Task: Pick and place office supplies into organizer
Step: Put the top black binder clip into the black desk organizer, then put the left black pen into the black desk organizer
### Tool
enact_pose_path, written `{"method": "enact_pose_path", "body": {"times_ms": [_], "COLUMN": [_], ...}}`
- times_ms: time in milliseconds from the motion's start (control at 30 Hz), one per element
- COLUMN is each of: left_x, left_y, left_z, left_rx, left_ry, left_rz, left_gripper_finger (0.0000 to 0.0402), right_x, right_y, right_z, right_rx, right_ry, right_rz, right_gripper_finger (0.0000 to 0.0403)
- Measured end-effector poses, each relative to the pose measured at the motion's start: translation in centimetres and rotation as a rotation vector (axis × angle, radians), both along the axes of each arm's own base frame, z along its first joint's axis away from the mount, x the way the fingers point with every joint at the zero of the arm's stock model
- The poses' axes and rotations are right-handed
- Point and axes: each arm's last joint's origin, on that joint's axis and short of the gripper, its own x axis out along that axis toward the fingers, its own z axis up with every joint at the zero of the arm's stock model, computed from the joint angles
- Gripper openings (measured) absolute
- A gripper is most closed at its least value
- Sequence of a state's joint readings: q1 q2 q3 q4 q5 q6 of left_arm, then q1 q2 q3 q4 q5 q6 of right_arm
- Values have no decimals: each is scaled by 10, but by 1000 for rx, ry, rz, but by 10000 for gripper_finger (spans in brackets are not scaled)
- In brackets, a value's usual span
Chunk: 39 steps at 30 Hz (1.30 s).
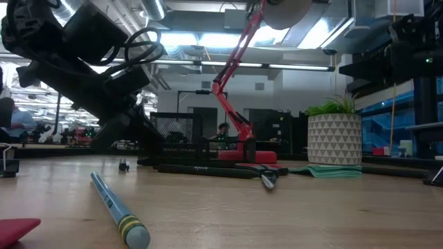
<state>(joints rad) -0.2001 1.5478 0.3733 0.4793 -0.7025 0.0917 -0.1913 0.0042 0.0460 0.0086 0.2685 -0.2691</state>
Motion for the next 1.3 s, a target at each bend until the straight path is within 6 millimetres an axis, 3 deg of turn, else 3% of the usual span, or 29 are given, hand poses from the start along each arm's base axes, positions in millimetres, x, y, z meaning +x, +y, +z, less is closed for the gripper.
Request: {"method": "enact_pose_path", "body": {"times_ms": [333,867,1300], "left_x": [0,1,1], "left_y": [0,-1,-16], "left_z": [0,2,7], "left_rx": [1,0,78], "left_ry": [-2,-21,-49], "left_rz": [2,1,-55], "left_gripper_finger": [34,38,47], "right_x": [0,0,0], "right_y": [0,0,0], "right_z": [0,0,0], "right_rx": [0,0,0], "right_ry": [0,0,0], "right_rz": [0,0,0], "right_gripper_finger": [165,165,165]}}
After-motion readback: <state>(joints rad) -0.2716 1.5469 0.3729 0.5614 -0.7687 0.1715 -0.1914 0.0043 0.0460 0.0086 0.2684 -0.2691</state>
